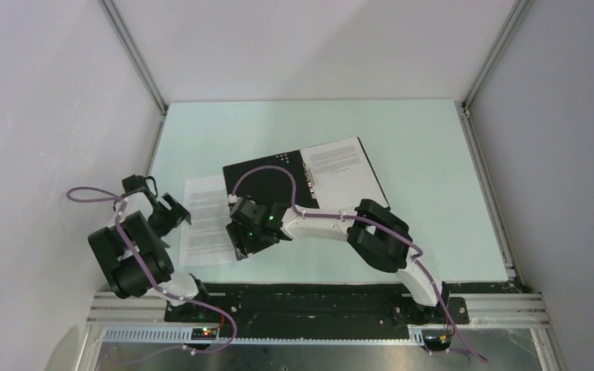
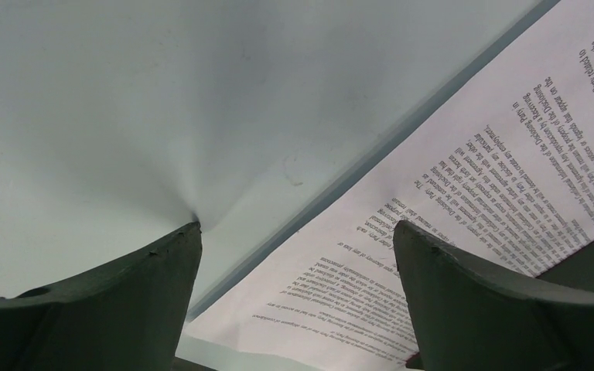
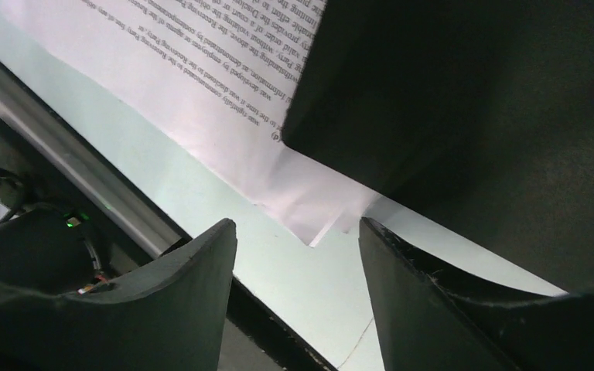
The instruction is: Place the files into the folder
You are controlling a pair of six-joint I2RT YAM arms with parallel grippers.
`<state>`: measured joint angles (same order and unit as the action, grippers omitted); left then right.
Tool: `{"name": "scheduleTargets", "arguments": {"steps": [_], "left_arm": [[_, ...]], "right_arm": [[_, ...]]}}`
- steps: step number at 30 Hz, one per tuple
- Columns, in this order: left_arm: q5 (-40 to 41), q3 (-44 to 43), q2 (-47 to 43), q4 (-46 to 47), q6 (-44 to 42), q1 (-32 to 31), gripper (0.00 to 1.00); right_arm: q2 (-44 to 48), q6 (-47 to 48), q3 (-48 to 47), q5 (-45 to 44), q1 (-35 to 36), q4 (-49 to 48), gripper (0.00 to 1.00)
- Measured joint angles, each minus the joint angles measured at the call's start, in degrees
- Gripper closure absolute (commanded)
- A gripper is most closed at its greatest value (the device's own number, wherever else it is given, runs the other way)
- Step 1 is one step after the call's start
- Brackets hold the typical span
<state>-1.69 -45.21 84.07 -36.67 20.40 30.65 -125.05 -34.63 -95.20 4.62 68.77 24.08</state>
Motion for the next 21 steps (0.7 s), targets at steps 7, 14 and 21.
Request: {"name": "scheduleTargets", "arguments": {"steps": [7,14,21], "left_arm": [[3.43,-1.53,2.51,-1.38,-0.87,-4.33,0.0],[3.45,-2.27,3.5,-2.08,-0.92,-6.12,0.15],[-1.01,-2.58,3.41,-2.01,-0.24,-6.12,0.35]], "right_arm": [[-1.42,-0.31,-0.94,0.87,0.04,-1.27,0.29],[-1.88,-0.74,-1.18,1.77,0.04,-2.45,0.28],[-3.21,-1.38,-2.73,2.84,0.07,-3.41,0.28]]}}
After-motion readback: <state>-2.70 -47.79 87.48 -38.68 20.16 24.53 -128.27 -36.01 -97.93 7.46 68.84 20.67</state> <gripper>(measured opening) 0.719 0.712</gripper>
